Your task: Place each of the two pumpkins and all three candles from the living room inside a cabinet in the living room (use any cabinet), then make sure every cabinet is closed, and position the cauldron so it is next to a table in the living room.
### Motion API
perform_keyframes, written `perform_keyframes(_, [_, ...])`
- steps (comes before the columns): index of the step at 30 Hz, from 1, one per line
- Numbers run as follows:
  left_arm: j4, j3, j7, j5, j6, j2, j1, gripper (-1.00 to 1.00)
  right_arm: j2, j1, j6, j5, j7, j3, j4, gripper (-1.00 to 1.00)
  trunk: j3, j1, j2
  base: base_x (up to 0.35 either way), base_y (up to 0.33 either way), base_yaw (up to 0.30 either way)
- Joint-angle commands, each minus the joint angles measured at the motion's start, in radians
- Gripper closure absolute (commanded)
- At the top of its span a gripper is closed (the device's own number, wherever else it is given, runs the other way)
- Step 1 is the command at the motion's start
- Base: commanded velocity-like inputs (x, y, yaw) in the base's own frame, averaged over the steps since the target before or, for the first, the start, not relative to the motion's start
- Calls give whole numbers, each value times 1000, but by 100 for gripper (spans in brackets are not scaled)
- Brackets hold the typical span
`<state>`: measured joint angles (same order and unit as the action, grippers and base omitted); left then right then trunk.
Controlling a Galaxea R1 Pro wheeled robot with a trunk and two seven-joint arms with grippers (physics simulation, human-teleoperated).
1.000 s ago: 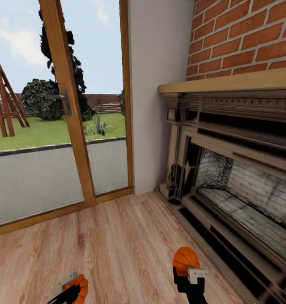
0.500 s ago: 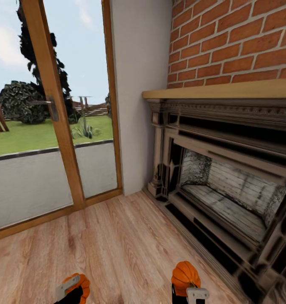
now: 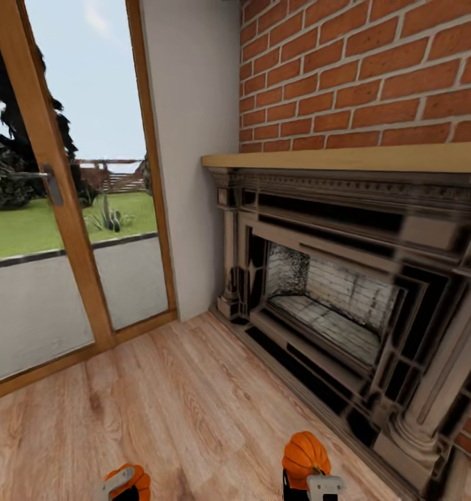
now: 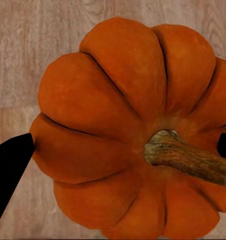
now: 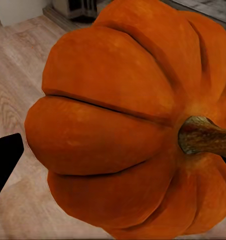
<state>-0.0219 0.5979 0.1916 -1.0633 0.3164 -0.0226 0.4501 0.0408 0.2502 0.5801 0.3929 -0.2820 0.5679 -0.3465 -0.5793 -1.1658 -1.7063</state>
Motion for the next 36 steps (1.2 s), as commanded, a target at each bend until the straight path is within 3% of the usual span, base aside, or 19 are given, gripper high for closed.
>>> perform_keyframes(1, [-3,10,7,-1,-2,0,-3,100,0,1,3,3,-6,9,1,100,2,4,7,-7,0,-270])
perform_keyframes(23, [-3,13,1,-4,-6,1,-4,100,7,1,3,9,-6,10,37,100,71,88,161,0,0,-270])
perform_keyframes(27, [-3,11,0,-5,-4,0,-5,100,0,1,5,10,-6,-10,75,100,84,104,189,0,0,-272])
perform_keyframes(30, [-3,11,0,-4,2,0,-27,100,-14,1,62,11,-6,-20,142,100,93,115,210,0,0,-287])
perform_keyframes(33, [-3,12,0,-4,10,-2,-73,100,-22,1,167,12,-5,-20,219,100,103,127,231,0,0,-294])
perform_keyframes(36, [-3,14,0,-2,81,-3,-136,100,-24,1,279,13,-5,-19,308,100,112,138,252,0,0,-295])
